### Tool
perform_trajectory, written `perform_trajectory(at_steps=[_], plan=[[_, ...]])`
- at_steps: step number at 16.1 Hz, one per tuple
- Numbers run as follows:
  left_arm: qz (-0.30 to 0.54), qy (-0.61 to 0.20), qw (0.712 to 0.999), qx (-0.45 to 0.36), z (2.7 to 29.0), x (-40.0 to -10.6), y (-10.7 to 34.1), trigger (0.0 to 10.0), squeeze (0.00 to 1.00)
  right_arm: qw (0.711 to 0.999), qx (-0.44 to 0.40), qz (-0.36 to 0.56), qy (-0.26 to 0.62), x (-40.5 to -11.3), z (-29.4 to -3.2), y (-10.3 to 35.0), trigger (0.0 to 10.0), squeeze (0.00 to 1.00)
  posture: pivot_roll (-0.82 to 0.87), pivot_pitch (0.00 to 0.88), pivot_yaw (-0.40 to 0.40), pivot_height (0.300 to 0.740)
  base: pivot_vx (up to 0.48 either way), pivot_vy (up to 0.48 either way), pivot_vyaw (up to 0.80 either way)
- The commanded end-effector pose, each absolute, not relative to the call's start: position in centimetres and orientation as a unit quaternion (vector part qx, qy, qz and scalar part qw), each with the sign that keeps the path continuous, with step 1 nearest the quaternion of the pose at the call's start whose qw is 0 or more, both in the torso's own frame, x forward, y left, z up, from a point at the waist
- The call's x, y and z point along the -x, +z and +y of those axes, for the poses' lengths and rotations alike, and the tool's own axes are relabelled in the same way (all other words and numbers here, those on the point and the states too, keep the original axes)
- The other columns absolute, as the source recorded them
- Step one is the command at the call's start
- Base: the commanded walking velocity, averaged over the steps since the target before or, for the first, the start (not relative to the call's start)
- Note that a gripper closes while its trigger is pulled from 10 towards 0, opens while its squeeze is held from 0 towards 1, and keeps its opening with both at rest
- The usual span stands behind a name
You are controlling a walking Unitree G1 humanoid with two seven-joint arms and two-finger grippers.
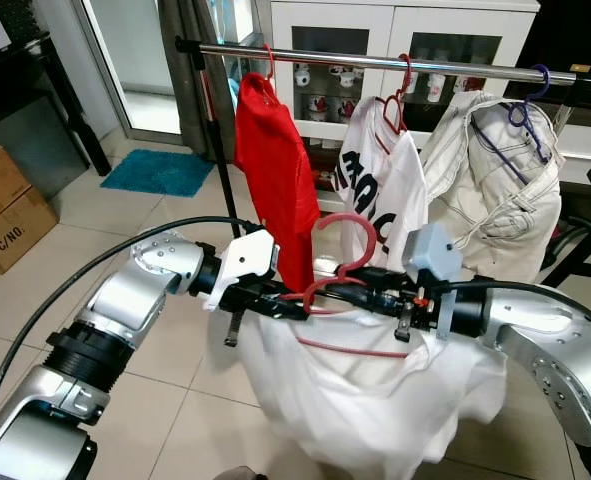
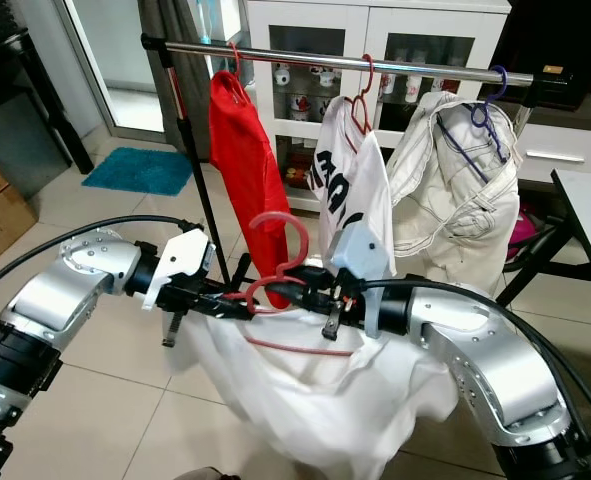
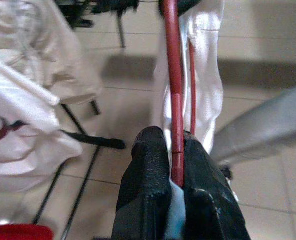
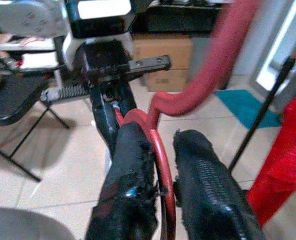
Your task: Hang hanger
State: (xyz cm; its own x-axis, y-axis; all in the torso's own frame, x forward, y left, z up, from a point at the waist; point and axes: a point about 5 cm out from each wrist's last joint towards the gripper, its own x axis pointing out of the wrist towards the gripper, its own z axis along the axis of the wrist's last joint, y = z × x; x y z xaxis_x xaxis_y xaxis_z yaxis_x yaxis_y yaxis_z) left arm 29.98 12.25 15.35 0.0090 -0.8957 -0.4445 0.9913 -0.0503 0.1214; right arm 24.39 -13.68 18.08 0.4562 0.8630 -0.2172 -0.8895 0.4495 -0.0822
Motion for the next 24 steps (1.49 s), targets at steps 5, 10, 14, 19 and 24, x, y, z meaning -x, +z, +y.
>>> perform_trajectory(at_steps=[5, 10, 14, 19, 24], plan=[[0.116, -0.616, 0.746, -0.224, 13.0, -31.0, 15.5, 0.0, 0.0, 0.905, 0.065, 0.076, 0.413, -25.1, -15.9, 18.5, 10.0, 1.0, -0.12, 0.0, 0.059, 0.74, 0.0, 0.0, 0.0], [0.134, -0.573, 0.778, -0.218, 13.9, -31.0, 14.8, 0.0, 0.0, 0.946, 0.084, 0.099, 0.297, -25.3, -16.8, 17.2, 10.0, 1.0, -0.13, 0.0, 0.073, 0.74, 0.0, 0.0, 0.0], [0.134, -0.541, 0.802, -0.216, 14.1, -31.5, 14.5, 0.0, 0.0, 0.957, 0.073, 0.146, 0.24, -24.5, -16.9, 15.8, 10.0, 0.0, -0.14, 0.0, 0.077, 0.74, 0.0, 0.0, 0.0], [0.122, -0.549, 0.799, -0.211, 13.4, -31.2, 14.7, 0.0, 0.0, 0.968, 0.069, 0.192, 0.149, -25.0, -16.0, 13.7, 10.0, 0.0, -0.15, 0.0, 0.077, 0.74, 0.0, 0.0, 0.0], [0.121, -0.552, 0.798, -0.211, 13.4, -30.8, 14.7, 0.0, 0.0, 0.975, 0.05, 0.194, 0.097, -26.2, -15.7, 13.3, 10.0, 0.0, -0.14, 0.0, 0.062, 0.74, 0.0, 0.0, 0.0]])
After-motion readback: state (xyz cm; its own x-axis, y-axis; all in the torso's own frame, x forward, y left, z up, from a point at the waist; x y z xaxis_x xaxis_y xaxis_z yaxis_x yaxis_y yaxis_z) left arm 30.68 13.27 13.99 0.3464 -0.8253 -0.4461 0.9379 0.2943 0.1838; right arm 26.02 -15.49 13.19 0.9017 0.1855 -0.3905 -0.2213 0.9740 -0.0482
